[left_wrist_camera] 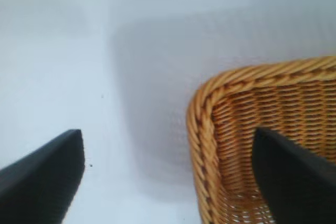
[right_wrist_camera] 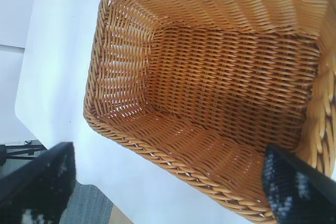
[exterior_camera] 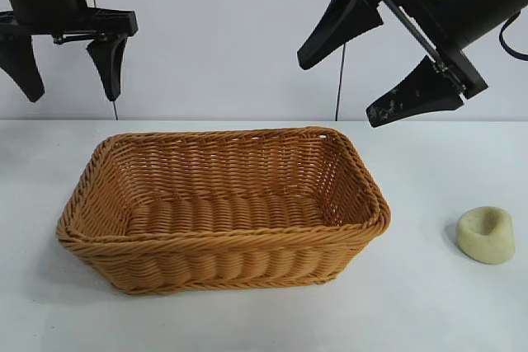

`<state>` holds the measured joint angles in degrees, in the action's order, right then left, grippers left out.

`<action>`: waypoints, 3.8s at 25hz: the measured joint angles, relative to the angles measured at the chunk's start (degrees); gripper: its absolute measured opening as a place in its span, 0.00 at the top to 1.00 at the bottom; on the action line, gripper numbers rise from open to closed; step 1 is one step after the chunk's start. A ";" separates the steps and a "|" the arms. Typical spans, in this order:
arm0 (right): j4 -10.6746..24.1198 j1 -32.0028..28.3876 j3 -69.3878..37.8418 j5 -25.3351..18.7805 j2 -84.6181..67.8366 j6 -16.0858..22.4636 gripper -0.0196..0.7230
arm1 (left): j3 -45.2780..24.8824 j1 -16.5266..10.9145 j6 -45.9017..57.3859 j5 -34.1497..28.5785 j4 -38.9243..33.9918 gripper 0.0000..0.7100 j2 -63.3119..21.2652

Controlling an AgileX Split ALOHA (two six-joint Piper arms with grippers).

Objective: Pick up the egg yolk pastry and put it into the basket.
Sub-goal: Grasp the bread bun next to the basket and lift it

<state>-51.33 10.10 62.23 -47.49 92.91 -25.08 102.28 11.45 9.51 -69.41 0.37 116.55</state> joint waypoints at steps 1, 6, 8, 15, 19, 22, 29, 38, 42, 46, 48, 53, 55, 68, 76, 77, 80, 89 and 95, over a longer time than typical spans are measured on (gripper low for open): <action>0.00 0.00 0.00 0.00 0.00 0.00 0.08 | 0.00 -1.04 -0.29 0.00 -0.05 0.06 0.00; 0.00 0.00 0.00 -0.01 0.00 0.00 0.08 | 0.00 -6.51 -1.54 -0.01 -0.37 0.06 0.00; 0.00 0.00 0.00 -0.01 0.00 0.00 0.08 | 0.00 -7.92 -1.74 -0.06 -0.37 0.06 0.00; 0.12 0.00 0.00 -0.11 0.00 0.19 0.08 | -4.06 -8.41 -3.68 0.00 -0.37 0.06 -5.13; 0.12 0.00 0.00 -0.11 0.00 0.19 0.08 | -11.33 -8.41 -3.77 0.00 -0.37 0.06 -12.60; 0.12 0.00 0.00 -0.11 0.00 0.19 0.08 | -19.39 -8.41 -3.84 0.00 -0.37 0.06 -20.15; 0.12 0.00 0.00 -0.11 0.00 0.19 0.08 | -39.50 -8.41 -4.25 -0.10 -0.37 0.06 -43.17; 0.16 0.00 0.00 -0.11 0.00 0.19 0.08 | -64.94 -8.41 -4.42 4.85 -0.37 0.06 -70.89; 0.16 0.00 0.00 -0.11 0.00 0.19 0.08 | -72.29 -8.41 -4.48 7.23 -0.37 0.06 -82.03; 0.16 0.00 0.00 -0.11 0.00 0.19 0.08 | -73.68 -8.41 -4.84 7.80 -0.37 0.06 -91.25; 0.16 0.00 0.00 -0.11 0.00 0.19 0.08 | -73.75 -8.41 -4.99 7.99 -0.37 0.06 -94.61; 0.82 0.00 0.00 -0.11 0.00 0.19 0.08 | -73.75 -8.41 -5.04 8.23 -0.37 0.06 -100.42; 0.82 0.00 0.00 -0.11 0.00 0.19 0.08 | -73.75 -8.55 -5.04 8.22 -0.37 0.06 -102.24; 2.48 0.00 0.11 0.68 0.00 0.19 0.08 | -74.00 -10.24 -5.04 8.35 0.05 0.07 -116.86; 24.58 0.00 5.37 1.05 0.00 13.21 0.08 | -74.00 -10.24 -5.04 8.35 0.19 0.07 -116.95; 28.48 -0.43 5.63 0.61 0.00 15.92 0.08 | -74.00 -10.24 -5.04 8.35 0.19 0.07 -116.95; 36.56 -3.34 5.75 -1.46 0.10 20.97 0.08 | -74.00 -10.24 -5.04 8.35 0.19 0.07 -116.95; 39.91 -15.59 5.72 -4.64 4.47 20.98 0.08 | -74.00 -10.24 -5.04 8.35 0.24 0.07 -116.95; 39.18 -15.78 5.72 -3.13 11.49 20.62 0.08 | -74.00 -10.24 -5.04 8.35 0.24 0.07 -116.95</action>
<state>-12.15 -5.67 67.95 -50.62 104.40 -4.46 28.28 1.21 4.47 -61.06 0.61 -0.40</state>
